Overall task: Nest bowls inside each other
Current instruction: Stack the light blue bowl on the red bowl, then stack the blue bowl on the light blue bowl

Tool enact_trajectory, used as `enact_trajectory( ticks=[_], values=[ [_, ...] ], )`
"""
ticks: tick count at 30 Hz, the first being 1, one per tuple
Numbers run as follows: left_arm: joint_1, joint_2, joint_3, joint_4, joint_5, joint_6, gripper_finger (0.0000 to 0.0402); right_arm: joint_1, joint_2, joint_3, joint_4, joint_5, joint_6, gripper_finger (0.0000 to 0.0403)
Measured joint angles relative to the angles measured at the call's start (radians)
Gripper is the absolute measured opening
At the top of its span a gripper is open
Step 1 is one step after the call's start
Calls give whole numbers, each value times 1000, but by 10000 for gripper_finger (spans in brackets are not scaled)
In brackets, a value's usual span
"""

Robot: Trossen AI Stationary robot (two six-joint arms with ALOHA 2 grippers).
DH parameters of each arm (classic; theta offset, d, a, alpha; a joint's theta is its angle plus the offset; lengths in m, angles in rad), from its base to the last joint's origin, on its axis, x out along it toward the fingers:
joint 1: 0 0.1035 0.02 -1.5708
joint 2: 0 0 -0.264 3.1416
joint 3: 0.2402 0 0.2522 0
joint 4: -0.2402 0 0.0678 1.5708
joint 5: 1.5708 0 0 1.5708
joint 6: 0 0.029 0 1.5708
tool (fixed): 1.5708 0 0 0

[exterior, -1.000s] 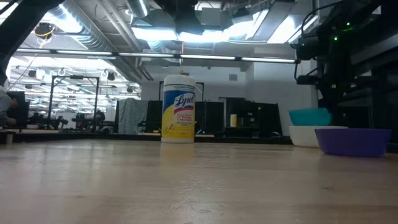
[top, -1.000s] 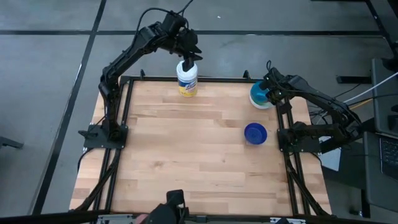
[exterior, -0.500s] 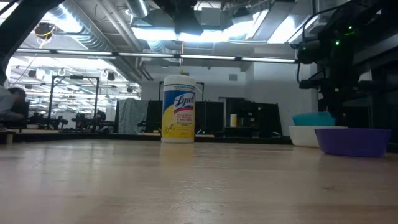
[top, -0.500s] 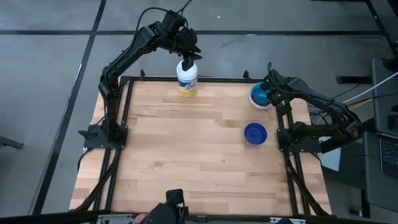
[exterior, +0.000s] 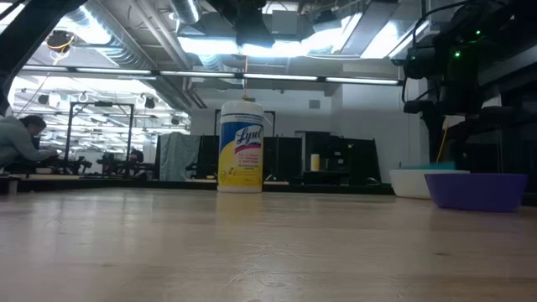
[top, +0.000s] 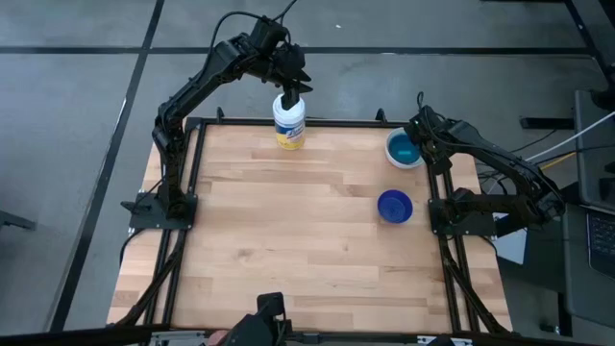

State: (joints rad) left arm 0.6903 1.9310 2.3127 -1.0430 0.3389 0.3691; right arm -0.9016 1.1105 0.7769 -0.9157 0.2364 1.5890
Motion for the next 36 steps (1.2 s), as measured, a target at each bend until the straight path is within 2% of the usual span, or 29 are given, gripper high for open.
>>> enact_trajectory(
  ticks=[5, 11, 15, 18, 21, 24, 28, 36],
  values=[
    [0, 0, 0, 0, 0, 0, 145, 0, -24, 0, 4, 0, -7, 234],
    [0, 0, 0, 6, 0, 0, 145, 45, -116, 0, 130, -13, -98, 245],
    [0, 0, 0, 58, 0, -9, 145, 138, -182, 0, 307, -127, -240, 232],
    [-2, 0, 0, 89, 1, -27, 145, 243, -209, 1, 430, -212, -269, 217],
    [-9, 0, 0, 102, 30, -48, 145, 381, -216, 1, 502, -237, -270, 205],
    [-29, -1, 0, 101, 35, -75, 145, 524, -191, 2, 473, -284, -271, 195],
    [-67, -4, 2, 95, 7, -95, 145, 695, -138, 1, 428, -284, -315, 190],
    [-163, -4, 42, 58, -94, -106, 145, 886, -43, 1, 147, -349, -431, 190]
  ],
)
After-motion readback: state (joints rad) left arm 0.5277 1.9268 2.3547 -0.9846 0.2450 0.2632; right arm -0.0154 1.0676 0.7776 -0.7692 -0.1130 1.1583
